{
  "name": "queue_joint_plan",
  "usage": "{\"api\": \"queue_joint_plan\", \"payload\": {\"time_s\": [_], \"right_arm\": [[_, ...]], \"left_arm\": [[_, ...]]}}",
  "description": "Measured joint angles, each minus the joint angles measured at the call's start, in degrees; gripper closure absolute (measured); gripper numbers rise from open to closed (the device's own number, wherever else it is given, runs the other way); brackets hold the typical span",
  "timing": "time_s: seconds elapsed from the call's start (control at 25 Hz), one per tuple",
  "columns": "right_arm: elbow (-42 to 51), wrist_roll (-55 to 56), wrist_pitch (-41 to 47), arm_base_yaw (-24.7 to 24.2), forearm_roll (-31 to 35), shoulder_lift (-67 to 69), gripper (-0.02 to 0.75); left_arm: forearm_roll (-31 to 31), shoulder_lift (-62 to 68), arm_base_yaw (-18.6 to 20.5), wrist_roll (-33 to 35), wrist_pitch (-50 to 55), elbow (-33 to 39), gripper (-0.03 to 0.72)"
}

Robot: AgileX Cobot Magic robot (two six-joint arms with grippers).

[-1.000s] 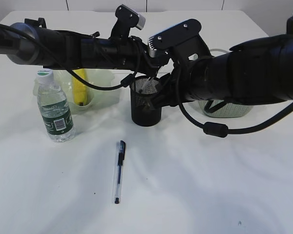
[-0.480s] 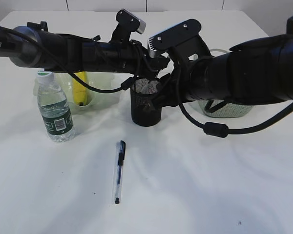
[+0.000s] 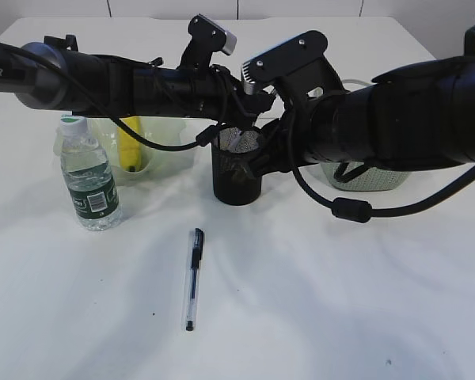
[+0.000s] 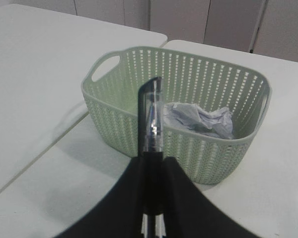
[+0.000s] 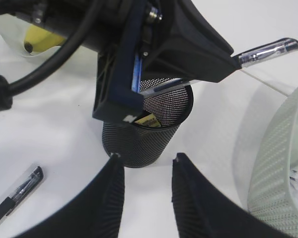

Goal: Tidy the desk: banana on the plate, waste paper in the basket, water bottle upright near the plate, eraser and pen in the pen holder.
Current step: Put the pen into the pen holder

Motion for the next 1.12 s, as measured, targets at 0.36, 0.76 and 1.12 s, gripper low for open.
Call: {"api": "queue_joint_plan", "payload": {"time_s": [0.36, 0.76, 1.12], "right_arm": [[0.00, -0.10, 0.00, 0.00, 0.00, 0.00, 0.489], [0.00, -0.22, -0.49, 0.00, -0.12, 0.00, 0.489], [0.00, -0.22, -1.49, 0.00, -0.12, 0.00, 0.489]], "left_arm": [[0.00, 0.00, 0.00, 0.00, 0.00, 0.00, 0.599], [0.00, 0.00, 0.00, 0.00, 0.00, 0.00, 0.574], [0.00, -4.33, 0.00, -0.12, -6.45, 0.00, 0.510]]}}
